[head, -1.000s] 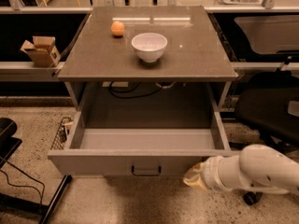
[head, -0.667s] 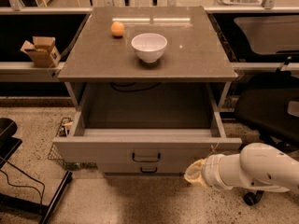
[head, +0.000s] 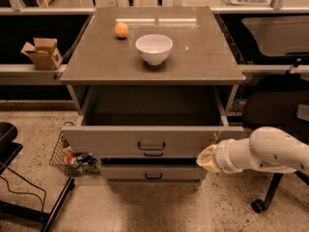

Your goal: Close top drawer

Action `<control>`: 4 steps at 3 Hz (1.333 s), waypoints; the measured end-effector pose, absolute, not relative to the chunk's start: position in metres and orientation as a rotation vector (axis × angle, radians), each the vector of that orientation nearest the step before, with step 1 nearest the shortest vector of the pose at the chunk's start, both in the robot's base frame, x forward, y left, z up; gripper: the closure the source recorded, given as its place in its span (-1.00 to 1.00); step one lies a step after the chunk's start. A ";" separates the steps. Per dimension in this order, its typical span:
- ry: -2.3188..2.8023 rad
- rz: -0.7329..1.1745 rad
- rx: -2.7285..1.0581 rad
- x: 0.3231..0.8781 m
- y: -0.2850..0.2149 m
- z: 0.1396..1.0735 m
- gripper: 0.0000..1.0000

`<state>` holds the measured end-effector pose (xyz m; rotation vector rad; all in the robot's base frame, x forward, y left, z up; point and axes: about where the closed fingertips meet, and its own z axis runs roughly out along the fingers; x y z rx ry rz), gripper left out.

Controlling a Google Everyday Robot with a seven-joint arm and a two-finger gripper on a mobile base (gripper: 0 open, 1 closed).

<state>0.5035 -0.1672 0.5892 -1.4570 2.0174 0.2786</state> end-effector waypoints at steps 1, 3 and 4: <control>2.032 0.242 -1.426 0.551 -0.187 0.592 1.00; 2.051 0.207 -1.408 0.587 -0.203 0.599 1.00; 2.066 0.193 -1.394 0.600 -0.210 0.603 0.65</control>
Offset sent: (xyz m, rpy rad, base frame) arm 0.1420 -0.0645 0.0180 -0.0469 -0.0352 -0.1053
